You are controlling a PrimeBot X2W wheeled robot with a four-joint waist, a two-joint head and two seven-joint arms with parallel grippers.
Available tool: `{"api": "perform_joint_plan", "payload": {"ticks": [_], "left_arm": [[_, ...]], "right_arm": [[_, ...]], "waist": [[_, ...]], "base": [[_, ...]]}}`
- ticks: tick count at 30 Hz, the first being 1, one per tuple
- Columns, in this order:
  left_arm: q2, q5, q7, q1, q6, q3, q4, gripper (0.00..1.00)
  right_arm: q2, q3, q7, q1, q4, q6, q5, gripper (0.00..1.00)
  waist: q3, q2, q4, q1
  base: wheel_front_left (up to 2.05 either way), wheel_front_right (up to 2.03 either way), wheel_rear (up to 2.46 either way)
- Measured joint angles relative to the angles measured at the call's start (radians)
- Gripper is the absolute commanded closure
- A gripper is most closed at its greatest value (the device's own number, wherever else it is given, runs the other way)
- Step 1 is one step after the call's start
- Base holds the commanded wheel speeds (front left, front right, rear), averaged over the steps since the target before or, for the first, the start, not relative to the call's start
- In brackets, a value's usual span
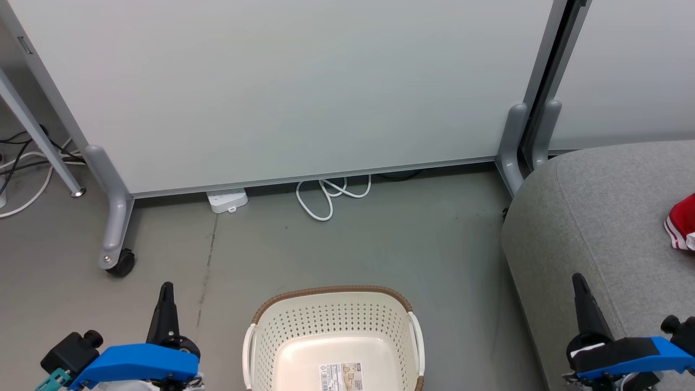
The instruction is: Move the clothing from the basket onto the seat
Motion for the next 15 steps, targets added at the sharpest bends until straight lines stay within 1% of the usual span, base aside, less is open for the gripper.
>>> {"api": "perform_joint_plan", "payload": {"ticks": [15], "left_arm": [[0.000,-0.185,0.046,-0.015,0.000,0.020,-0.012,1.00]], "right_arm": [[0.001,-0.007,0.047,-0.018,-0.009,0.000,0.192,1.00]], "waist": [[0.003,0.0000,-0.008,0.0000]], "base": [[0.00,0.00,0.00]]}}
